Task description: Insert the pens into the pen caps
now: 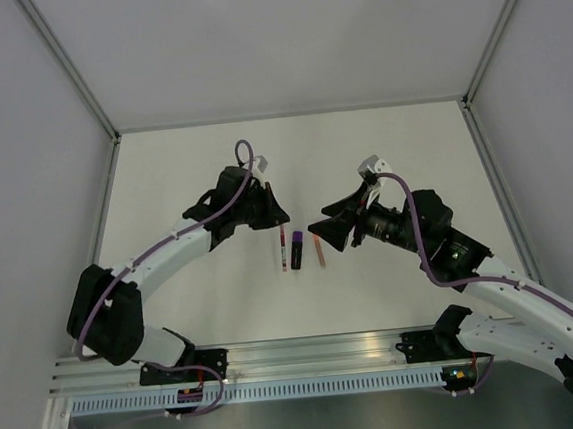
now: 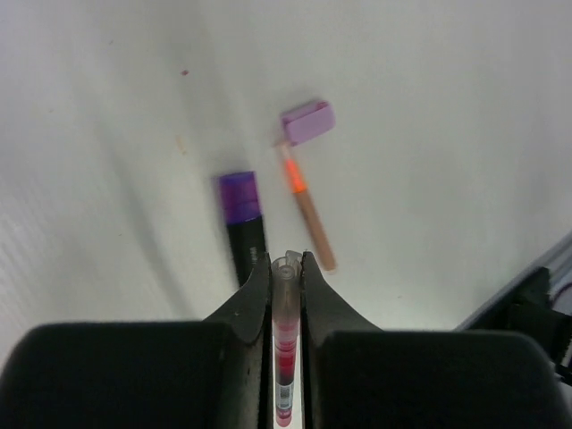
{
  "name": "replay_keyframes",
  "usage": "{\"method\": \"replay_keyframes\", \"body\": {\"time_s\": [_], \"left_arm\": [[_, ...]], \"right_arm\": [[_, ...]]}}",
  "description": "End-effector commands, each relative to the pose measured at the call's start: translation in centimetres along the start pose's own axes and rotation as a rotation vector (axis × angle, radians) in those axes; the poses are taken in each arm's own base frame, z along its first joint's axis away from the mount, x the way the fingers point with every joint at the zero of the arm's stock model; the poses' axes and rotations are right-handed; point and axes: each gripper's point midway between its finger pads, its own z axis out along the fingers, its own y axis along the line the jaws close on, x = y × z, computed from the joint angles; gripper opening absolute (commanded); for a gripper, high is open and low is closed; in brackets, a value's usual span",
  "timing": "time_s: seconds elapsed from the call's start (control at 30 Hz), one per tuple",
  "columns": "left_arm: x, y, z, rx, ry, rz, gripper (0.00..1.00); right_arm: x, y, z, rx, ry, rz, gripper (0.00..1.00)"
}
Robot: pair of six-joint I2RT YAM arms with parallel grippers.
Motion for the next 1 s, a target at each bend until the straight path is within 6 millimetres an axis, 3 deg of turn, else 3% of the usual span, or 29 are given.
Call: {"method": "replay_keyframes", "body": {"time_s": [0.0,0.07,0.17,0.57,0.67,0.77,0.87,0.97], "left_arm": [[1.0,4.6,1.5,-0.201,0.055,0.052,0.02],[2.2,6.3,3.0,-0.252,0.102,0.064,0.02],[3.3,7.4,4.6,-0.273,0.154,0.065,0.02],[4.0,9.7,7.8,-0.352,0.209,0.06,0.03],[4.0,9.9,8.0,-0.353,0.212,0.056,0.07],[3.8,9.6,8.1,-0.351,0.204,0.051,0.22],[3.6,9.5,8.2,-0.347,0.202,0.048,0.3],[3.6,9.4,8.1,-0.349,0.202,0.045,0.34]], "right_arm": [[0.7,-1.5,0.5,0.069,0.01,0.021,0.66],[1.1,-1.7,0.7,0.075,0.025,0.023,0.65],[1.1,-1.8,0.7,0.08,0.03,0.021,0.65],[1.2,-2.0,0.5,0.095,0.033,0.019,0.65],[1.2,-2.0,0.5,0.094,0.034,0.019,0.65],[1.1,-2.0,0.5,0.095,0.031,0.017,0.66],[1.1,-2.0,0.5,0.096,0.031,0.013,0.65],[1.2,-2.1,0.5,0.099,0.033,0.015,0.65]]}}
